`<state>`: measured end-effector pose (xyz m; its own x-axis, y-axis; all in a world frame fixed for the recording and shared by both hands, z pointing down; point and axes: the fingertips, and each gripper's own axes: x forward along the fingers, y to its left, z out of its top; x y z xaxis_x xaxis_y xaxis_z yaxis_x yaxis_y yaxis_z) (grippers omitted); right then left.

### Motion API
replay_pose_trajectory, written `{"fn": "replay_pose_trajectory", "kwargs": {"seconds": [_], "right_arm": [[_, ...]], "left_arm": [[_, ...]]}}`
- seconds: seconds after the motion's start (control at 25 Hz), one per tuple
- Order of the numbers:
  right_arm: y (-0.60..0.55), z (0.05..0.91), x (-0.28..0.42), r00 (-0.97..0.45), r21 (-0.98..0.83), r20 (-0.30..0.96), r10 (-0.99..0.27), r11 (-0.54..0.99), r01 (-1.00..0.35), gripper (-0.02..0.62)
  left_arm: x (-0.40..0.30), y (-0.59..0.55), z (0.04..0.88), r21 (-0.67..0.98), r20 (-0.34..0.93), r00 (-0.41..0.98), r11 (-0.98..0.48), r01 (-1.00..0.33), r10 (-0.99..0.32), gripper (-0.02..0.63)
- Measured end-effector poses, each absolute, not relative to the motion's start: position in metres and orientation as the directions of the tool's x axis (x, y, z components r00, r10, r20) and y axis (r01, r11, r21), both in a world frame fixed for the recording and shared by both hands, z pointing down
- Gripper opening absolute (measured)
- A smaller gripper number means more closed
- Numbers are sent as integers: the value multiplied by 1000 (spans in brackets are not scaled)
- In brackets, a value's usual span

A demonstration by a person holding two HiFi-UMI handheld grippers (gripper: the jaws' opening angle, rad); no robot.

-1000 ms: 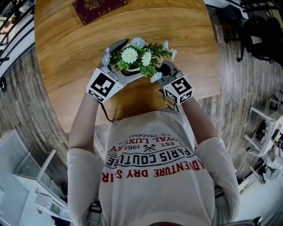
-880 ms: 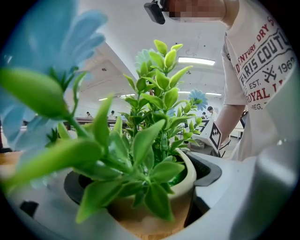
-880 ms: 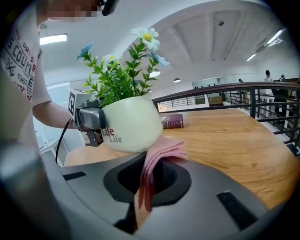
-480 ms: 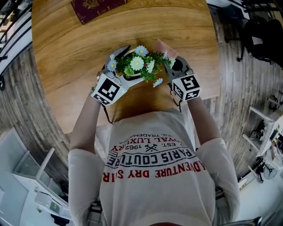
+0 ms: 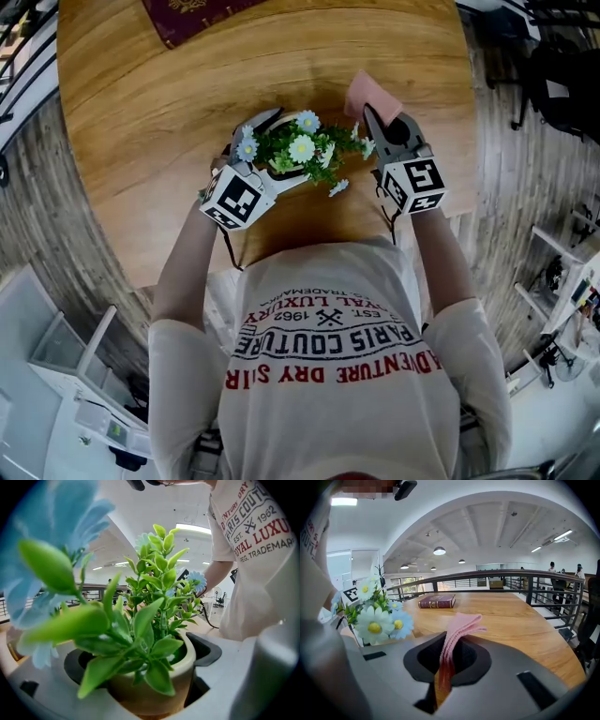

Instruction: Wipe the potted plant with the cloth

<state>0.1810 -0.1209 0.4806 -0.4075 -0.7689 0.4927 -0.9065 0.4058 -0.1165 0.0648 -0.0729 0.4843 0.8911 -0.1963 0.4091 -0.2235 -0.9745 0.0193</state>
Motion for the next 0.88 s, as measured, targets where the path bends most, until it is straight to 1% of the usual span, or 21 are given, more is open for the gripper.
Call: {"fn": "replay_pose_trajectory", "kwargs": {"seconds": [0.16,0.28,0.4,0.6,0.88], "right_arm": [[-122,485,178,-411,-115,502,-761,412,-904,37],[-122,484,173,-418,-116,504,-756,420,-900,37],[-122,483,170,-423,-115,503,-753,427,-897,37],[-126,483,169,-425,-109,500,-755,432,-895,37],[-117,470,163,-427,-92,483,-765,440,-893,37]], "left_arm": [[64,-69,492,30,403,897,-977,-211,-182,517],[59,-67,491,52,371,912,-977,-208,-174,515],[57,-64,490,73,331,933,-982,-176,-143,515],[57,-64,501,27,387,912,-987,-158,-136,515],[45,-61,485,12,386,903,-978,-207,-186,515]]}}
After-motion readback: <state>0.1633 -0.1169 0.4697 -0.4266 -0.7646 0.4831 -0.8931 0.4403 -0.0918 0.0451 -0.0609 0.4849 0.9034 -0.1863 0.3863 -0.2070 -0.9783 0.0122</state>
